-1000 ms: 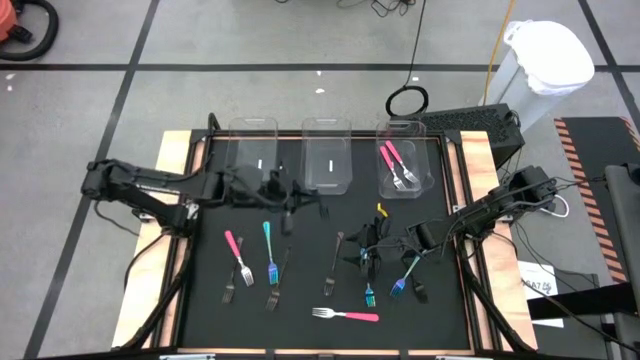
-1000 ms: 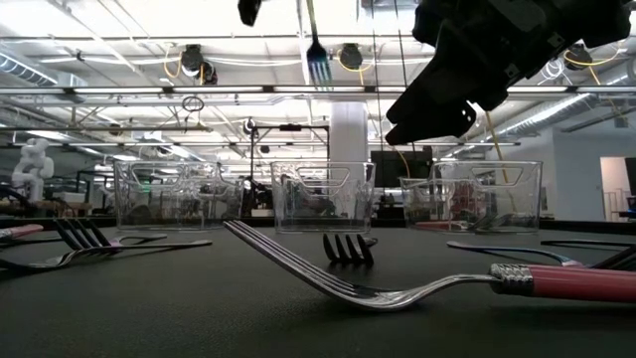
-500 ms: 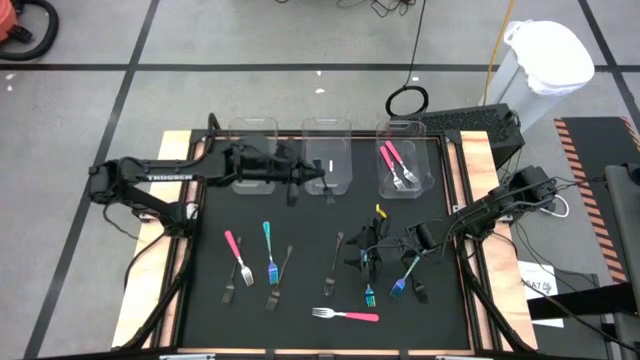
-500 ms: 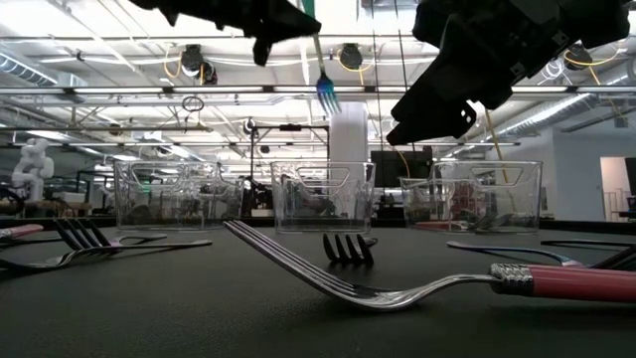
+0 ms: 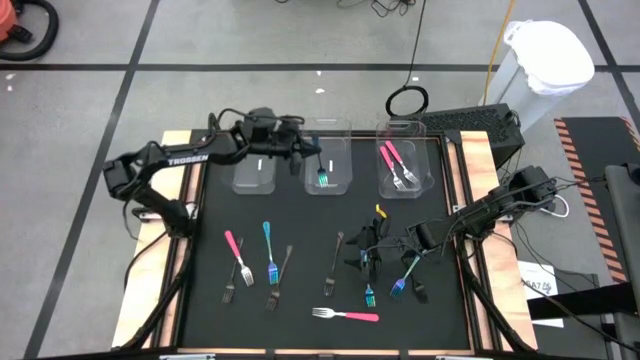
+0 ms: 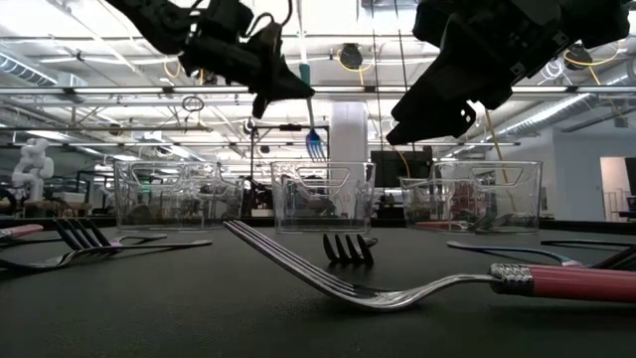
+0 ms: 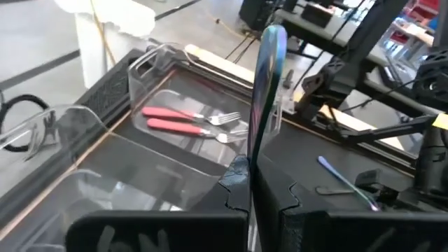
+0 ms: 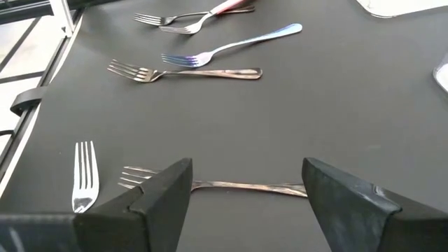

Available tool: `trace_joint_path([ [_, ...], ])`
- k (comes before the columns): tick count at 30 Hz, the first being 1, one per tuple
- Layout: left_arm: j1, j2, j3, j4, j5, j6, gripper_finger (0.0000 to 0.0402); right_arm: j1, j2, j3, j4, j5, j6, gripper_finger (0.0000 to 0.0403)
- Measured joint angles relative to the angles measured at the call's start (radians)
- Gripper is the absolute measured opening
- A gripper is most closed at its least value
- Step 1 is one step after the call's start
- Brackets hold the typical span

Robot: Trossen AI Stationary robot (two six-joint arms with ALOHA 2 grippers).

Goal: Sort silverware by color (type)
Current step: Put the blue fork into the middle transparent bin

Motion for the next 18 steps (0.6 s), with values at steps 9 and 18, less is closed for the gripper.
trace_joint_path([
  [9,0.058,0.083,0.0,0.11,0.107,-0.014,0.0,0.0,0.0,0.0,-0.001,0.001,-0.017,0.0267],
  [18,0.145,0.095,0.006,0.187,0.264,-0.093,0.0,0.0,0.0,0.0,-0.001,0.002,-0.022,0.0267],
])
